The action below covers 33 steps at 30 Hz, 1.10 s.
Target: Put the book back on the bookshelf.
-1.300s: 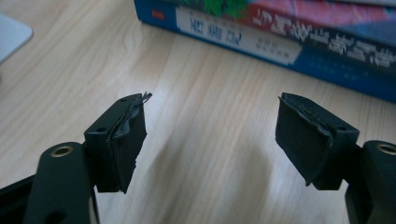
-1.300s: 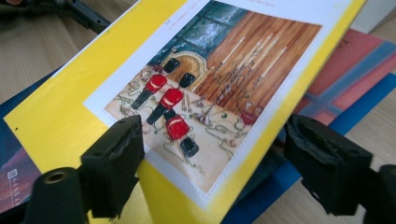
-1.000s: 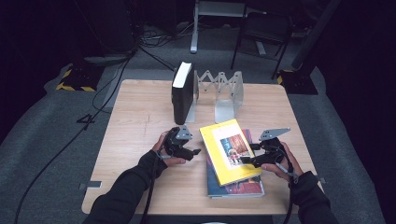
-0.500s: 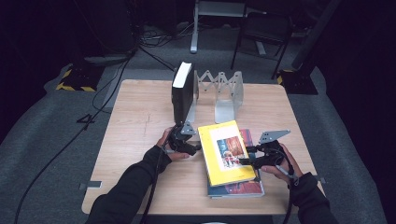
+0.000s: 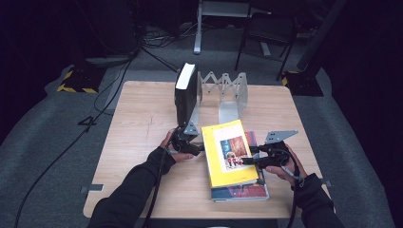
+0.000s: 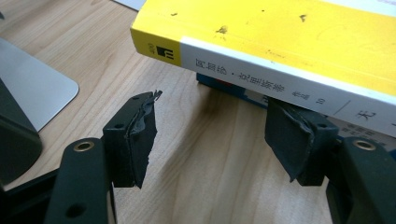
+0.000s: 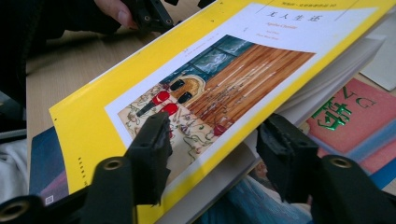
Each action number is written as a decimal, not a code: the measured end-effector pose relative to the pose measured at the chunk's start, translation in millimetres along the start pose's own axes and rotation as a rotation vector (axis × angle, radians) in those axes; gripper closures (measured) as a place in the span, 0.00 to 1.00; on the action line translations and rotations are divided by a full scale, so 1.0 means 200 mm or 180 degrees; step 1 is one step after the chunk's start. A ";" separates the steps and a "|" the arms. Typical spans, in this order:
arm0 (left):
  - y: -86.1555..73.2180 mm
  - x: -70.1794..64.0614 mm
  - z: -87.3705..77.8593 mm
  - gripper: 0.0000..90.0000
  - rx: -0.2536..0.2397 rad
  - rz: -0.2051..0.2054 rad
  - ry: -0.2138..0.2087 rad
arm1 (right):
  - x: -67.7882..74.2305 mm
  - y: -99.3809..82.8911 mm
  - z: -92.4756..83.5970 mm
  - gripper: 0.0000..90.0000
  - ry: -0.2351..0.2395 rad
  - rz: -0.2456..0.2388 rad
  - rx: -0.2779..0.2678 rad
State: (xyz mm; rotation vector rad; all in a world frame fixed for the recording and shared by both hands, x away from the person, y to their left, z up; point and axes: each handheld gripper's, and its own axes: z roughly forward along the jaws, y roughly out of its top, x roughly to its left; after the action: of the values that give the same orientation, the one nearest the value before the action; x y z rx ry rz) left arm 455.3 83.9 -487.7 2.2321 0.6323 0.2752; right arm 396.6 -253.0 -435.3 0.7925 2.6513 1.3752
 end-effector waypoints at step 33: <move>0.11 0.00 -0.06 0.51 -0.0390 0.0012 -0.0322 | 0.07 -0.01 -0.05 0.87 -0.0115 -0.0468 -0.0448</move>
State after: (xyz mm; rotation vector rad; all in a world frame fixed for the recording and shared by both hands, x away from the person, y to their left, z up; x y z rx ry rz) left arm 458.2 78.7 -462.5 2.1154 0.5424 0.1962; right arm 380.7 -254.2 -428.8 0.5891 2.4959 1.4742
